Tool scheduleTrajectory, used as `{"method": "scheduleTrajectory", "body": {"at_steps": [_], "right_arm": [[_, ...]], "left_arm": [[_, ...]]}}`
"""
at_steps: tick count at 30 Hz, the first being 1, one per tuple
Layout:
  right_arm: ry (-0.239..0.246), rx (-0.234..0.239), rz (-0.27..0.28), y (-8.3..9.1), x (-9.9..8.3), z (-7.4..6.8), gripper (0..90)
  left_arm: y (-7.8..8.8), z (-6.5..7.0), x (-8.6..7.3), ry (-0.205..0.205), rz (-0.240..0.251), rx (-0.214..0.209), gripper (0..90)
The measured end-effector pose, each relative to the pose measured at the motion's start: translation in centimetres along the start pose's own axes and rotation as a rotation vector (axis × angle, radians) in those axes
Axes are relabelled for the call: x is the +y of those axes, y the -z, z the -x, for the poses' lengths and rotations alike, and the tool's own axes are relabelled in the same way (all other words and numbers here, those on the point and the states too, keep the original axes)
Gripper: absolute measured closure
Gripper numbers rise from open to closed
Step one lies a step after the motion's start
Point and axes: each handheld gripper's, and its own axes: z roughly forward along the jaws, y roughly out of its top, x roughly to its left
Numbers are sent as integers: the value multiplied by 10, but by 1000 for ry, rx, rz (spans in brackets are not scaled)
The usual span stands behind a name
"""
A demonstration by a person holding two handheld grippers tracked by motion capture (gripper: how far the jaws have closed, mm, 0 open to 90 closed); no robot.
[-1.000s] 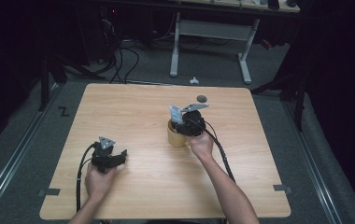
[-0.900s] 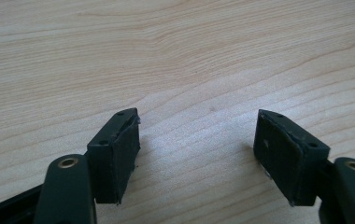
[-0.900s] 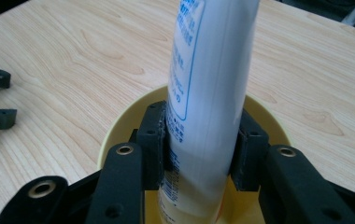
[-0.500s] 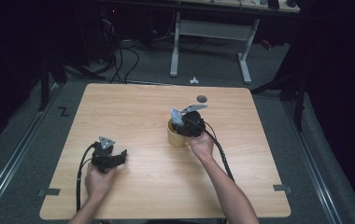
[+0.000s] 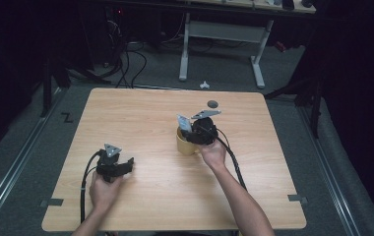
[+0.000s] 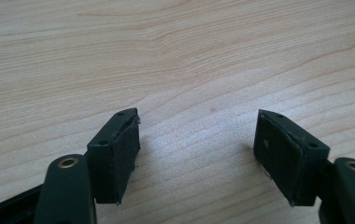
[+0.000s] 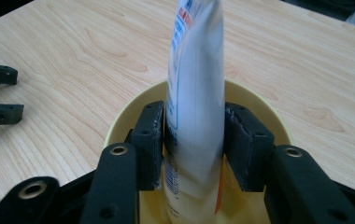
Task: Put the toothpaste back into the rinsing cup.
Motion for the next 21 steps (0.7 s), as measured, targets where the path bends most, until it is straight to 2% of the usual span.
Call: {"method": "scheduleTrajectory", "body": {"at_steps": [10, 21], "right_arm": [[3, -5, 8, 6, -1, 1, 528], [2, 1, 59, 22, -3, 3, 500]], "left_arm": [[0, 0, 0, 0, 0, 1, 318], [0, 0, 0, 0, 0, 1, 318]]}}
